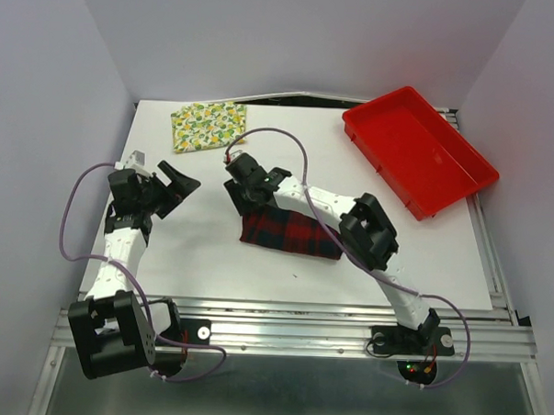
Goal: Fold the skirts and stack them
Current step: Neatly place the folded skirt to the corner
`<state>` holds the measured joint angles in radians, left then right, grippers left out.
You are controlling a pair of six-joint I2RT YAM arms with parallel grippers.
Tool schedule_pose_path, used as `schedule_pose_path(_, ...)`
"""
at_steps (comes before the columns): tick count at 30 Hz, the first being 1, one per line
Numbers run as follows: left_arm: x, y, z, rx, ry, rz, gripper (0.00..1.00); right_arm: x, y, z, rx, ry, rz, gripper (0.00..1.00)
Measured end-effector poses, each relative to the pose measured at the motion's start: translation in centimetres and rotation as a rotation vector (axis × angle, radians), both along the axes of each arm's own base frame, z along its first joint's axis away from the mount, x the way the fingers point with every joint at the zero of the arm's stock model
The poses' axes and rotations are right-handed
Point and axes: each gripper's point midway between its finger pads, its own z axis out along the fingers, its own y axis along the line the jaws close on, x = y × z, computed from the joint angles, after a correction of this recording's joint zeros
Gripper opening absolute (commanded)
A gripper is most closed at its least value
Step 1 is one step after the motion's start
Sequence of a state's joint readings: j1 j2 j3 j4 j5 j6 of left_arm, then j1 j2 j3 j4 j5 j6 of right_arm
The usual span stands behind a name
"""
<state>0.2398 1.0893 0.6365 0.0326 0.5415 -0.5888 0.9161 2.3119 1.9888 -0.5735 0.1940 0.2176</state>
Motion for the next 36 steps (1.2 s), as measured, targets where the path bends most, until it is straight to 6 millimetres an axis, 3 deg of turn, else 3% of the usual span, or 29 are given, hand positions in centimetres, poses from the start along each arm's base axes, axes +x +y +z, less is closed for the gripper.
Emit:
schedule_pose_path(5, 0.0, 0.4, -0.3, 0.011, 0.013, 0.022, 0.98, 0.6, -0.2, -2.2, -0.04, -0.002, -0.021, 0.55)
schedule_pose_path(7, 0.0, 0.4, -0.4, 0.013, 0.018, 0.026, 0.98, 0.7, -0.1, -2.5, -0.042, -0.003, -0.026, 0.49)
schedule_pose_path(8, -0.1, 0.5, -0.4, 0.013, 0.019, 0.026, 0.98, 0.8, 0.0, -2.6, -0.041, -0.002, -0.027, 0.44)
schedule_pose_path(12, -0.4, -0.2, -1.0, 0.008, 0.006, -0.018, 0.81, 0.9, 0.0, -2.9, -0.039, -0.002, -0.035, 0.01)
schedule_pose_path(14, -1.1, -1.0, -1.7, -0.011, -0.001, -0.071, 0.77, 0.9, 0.1, -2.9, -0.03, 0.004, -0.045, 0.01)
schedule_pose_path(18, -2.4, -3.2, -2.4, -0.089, -0.029, -0.181, 0.98, 1.2, 0.0, -2.6, 0.001, 0.026, -0.066, 0.01)
schedule_pose_path(23, -2.7, -4.4, -2.8, -0.139, -0.054, -0.244, 0.99, 1.7, 0.5, -1.7, 0.077, 0.079, -0.078, 0.01)
schedule_pose_path(28, -2.7, -5.8, -3.5, -0.124, -0.063, -0.297, 0.98, 2.3, 1.1, 0.4, 0.172, 0.115, -0.081, 0.01)
schedule_pose_path(36, -2.3, -9.0, -8.1, -0.051, 0.048, -0.424, 0.98, 2.0, 1.5, 4.0, 0.277, 0.151, -0.07, 0.01)
